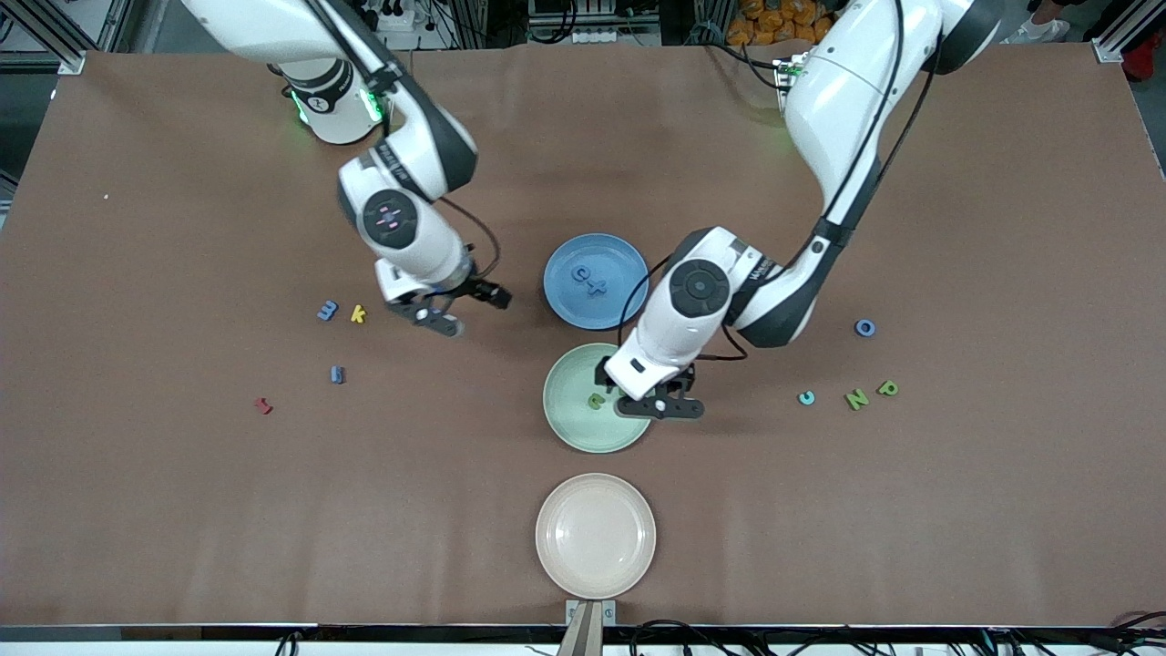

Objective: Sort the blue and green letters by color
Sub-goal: 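Drop the blue C on the blue plate, the green B on the green plate, then reach both grippers to the blue E and the green N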

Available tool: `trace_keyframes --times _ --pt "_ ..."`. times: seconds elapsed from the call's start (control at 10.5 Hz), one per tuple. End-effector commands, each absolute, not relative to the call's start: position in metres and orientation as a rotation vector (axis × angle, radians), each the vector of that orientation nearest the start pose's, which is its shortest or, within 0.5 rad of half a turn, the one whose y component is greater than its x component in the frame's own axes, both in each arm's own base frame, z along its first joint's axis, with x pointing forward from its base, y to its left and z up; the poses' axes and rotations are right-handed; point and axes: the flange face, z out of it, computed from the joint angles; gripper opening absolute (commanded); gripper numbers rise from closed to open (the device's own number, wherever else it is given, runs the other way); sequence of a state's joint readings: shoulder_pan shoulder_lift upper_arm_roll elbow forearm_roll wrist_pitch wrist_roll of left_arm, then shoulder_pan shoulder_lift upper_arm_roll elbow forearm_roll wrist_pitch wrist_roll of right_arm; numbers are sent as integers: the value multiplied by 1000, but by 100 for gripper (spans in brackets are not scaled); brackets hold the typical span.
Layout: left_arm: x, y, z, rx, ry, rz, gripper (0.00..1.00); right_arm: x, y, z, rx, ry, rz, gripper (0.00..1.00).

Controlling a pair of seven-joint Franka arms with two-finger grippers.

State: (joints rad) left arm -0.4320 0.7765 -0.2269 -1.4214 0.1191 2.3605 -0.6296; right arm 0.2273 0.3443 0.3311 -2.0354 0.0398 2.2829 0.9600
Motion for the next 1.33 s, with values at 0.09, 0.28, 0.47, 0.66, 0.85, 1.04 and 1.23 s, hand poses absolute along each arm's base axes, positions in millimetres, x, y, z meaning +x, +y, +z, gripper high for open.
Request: trace_keyframes --times 0.09,0.28,0.47,0.66,0.85,1.04,1.23 --pt "651 -324 298 -3196 288 -79 100 530 174 306 -3047 730 216 100" --pt "662 -264 303 -3160 350 6 100 536 109 313 -3048 744 200 100" --pt "657 -216 298 -3147 240 67 100 534 51 305 -3065 768 207 100" --pt "656 -160 293 -3144 312 104 100 524 10 300 -3077 777 163 100" --pt "657 -116 279 -3126 512 133 100 510 4 280 -3061 775 85 100" --pt "649 -102 265 -3090 726 143 100 495 3 258 -3043 776 34 100" --pt "643 -72 248 -3032 896 92 100 483 5 242 -3036 768 24 100"
